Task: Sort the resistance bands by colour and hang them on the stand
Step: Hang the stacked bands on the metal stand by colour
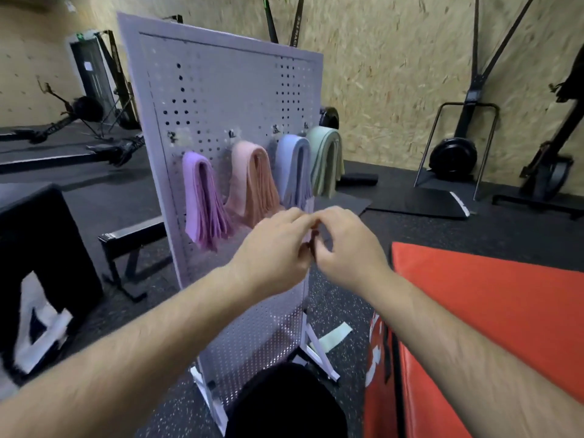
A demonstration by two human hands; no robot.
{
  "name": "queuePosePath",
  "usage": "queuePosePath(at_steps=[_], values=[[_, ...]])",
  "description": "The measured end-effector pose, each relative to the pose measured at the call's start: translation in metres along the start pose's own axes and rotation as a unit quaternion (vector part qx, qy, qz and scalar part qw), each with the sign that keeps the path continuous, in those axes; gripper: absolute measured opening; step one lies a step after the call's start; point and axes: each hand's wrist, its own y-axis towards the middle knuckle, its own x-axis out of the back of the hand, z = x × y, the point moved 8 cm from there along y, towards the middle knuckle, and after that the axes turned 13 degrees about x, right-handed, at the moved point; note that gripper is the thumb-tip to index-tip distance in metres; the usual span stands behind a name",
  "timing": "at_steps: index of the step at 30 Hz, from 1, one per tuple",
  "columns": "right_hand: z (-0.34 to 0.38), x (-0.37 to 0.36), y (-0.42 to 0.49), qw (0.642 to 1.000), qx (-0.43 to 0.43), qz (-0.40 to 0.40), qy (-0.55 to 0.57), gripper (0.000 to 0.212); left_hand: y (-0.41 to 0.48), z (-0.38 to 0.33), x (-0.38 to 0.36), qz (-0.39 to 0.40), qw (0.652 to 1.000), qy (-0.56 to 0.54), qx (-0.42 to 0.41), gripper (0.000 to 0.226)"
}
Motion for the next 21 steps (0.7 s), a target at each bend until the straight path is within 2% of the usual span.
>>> queuePosePath(at_steps=[4,7,9,12,15,18,21], values=[[-0.044,-0.074,-0.086,0.985,-0.098,0.141,0.005,0.031,-0.032,0.027,-0.117,0.143,0.986,-0.054,0.063,0.041],[-0.076,-0.129,-0.138,0.963,-0.168,0.208,0.022,0.035,-0.048,0.051,-0.2,0.226,0.969,-0.062,0.08,0.043],[-0.096,-0.161,-0.165,0.947,-0.215,0.237,0.033,0.036,-0.059,0.06,-0.252,0.266,0.959,-0.066,0.075,0.047],[-0.125,-0.208,-0.206,0.911,-0.286,0.294,0.042,0.039,-0.075,0.086,-0.329,0.318,0.938,-0.084,0.113,0.049],[-0.148,-0.257,-0.244,0.863,-0.336,0.373,0.056,0.054,-0.095,0.112,-0.391,0.361,0.919,-0.073,0.143,0.049],[-0.165,-0.306,-0.274,0.829,-0.372,0.412,0.072,0.057,-0.115,0.14,-0.442,0.388,0.906,-0.039,0.166,0.045],[-0.168,-0.354,-0.308,0.811,-0.38,0.437,0.075,0.06,-0.154,0.186,-0.497,0.435,0.869,0.01,0.236,0.048]])
